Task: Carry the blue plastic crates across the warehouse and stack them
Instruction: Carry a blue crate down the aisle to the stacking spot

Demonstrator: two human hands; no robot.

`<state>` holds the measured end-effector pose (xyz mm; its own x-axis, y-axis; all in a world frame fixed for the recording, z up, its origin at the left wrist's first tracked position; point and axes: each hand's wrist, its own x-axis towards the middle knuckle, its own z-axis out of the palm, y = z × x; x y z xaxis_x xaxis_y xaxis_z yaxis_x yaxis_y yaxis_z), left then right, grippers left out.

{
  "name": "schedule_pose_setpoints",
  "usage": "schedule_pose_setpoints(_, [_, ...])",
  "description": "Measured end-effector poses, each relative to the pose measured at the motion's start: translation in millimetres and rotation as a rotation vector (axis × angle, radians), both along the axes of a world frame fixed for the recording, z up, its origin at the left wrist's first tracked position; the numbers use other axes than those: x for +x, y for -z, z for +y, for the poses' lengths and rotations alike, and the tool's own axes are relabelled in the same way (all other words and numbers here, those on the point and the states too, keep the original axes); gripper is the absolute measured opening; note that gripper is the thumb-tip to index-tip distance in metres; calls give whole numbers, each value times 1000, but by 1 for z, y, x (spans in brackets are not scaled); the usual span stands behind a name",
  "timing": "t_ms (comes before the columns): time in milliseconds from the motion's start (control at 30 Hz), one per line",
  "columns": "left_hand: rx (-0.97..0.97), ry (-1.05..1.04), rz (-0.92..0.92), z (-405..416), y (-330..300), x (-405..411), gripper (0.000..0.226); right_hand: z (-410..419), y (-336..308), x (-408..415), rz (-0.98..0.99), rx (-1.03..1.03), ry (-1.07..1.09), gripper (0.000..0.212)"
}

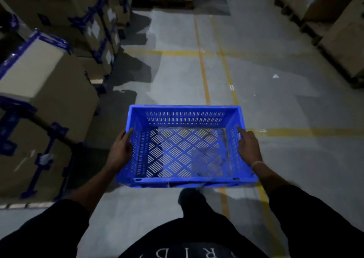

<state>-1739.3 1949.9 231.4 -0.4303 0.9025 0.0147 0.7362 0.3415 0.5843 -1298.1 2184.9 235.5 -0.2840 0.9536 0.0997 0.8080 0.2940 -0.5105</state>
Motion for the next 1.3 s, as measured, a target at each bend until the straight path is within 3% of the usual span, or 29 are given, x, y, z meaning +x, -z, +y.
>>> schedule_pose_setpoints(233, [-8,-9,29,189,11,-72,68,190,19,-77,8,-8,-16,55])
schedule_pose_setpoints(600, [31,-29,37,449,-34,-153,65,452,-20,-171,1,-2,-14,57])
schedule_pose_setpoints(1000, [-16,-8,-18,731,15,-304,71,725,12,-308,0,-28,22,55])
schedule_pose_setpoints(1300, [-76,47,-17,924,0,-408,72,905,12,-406,-54,32,13,60])
